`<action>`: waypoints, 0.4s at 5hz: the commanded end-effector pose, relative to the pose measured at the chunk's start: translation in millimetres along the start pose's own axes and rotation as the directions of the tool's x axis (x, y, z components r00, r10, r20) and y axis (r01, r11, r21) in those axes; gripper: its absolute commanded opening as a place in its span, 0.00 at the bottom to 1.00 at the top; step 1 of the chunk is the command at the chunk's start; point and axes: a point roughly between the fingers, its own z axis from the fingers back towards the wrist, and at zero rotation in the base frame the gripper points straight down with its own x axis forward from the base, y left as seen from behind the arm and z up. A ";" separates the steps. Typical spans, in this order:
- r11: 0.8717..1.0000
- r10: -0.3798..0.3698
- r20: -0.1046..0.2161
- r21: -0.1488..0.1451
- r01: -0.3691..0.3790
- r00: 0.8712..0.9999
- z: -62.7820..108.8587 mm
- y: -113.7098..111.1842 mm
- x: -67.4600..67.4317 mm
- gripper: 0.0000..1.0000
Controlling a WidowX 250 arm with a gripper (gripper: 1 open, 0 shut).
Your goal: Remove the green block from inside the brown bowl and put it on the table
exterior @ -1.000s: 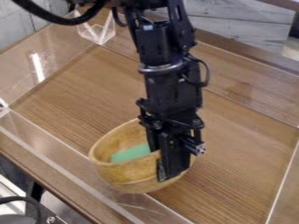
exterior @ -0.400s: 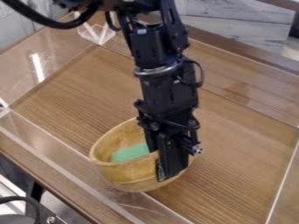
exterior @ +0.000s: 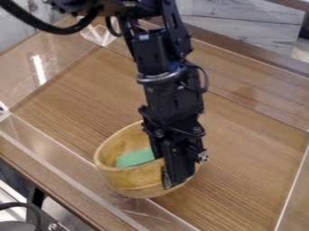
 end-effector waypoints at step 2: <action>1.000 0.015 0.018 -0.005 -0.015 1.000 -2.0 4.0 0.3 0.00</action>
